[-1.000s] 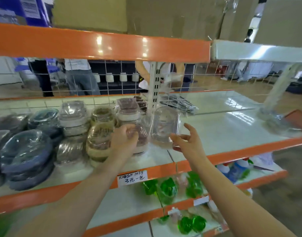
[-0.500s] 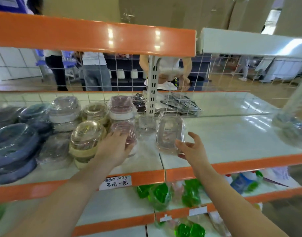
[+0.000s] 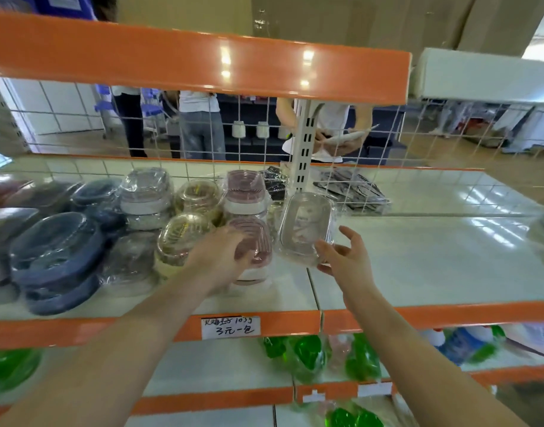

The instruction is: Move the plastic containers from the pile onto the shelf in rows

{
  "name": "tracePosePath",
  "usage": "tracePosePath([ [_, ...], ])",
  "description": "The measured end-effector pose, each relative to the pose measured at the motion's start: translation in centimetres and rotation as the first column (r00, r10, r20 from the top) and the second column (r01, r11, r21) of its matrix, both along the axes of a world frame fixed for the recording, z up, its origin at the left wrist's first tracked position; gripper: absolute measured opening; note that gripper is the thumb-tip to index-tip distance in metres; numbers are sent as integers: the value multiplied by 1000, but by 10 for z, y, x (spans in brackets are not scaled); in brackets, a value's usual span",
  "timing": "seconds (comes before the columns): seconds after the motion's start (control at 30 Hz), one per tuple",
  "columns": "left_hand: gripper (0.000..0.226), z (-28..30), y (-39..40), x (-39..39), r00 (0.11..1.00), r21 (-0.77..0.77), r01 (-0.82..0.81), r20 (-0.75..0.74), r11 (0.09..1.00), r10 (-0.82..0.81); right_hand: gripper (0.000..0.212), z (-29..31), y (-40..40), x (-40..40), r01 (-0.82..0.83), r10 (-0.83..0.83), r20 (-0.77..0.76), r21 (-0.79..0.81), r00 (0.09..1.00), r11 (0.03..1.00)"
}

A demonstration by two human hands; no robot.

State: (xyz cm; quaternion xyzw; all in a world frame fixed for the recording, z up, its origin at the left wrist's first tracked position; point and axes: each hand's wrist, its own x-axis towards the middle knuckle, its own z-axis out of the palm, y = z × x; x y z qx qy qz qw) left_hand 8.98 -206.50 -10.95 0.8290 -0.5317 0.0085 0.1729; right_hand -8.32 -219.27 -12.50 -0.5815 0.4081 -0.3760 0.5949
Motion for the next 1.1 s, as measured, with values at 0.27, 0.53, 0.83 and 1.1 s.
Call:
tracePosePath([
  [0.27, 40, 2, 63, 60, 991, -174, -123, 27, 977, 129, 56, 28, 20, 41, 132, -138, -11, -225, 990, 965],
  [0.53, 40, -2, 113, 123, 956, -129, -285, 30, 950, 291, 49, 55, 52, 90, 186, -181, 46, -352, 982, 917],
  [0.83, 27, -4, 158, 169, 931, -115, -345, 81, 932, 355, 35, 41, 115, 147, 57, -48, 78, -109, 996, 992],
  [1.1, 22, -2, 182, 189, 962, -41, -255, -109, 966, 250, 44, 29, 171, 189, -172, 161, -108, -108, 981, 979],
])
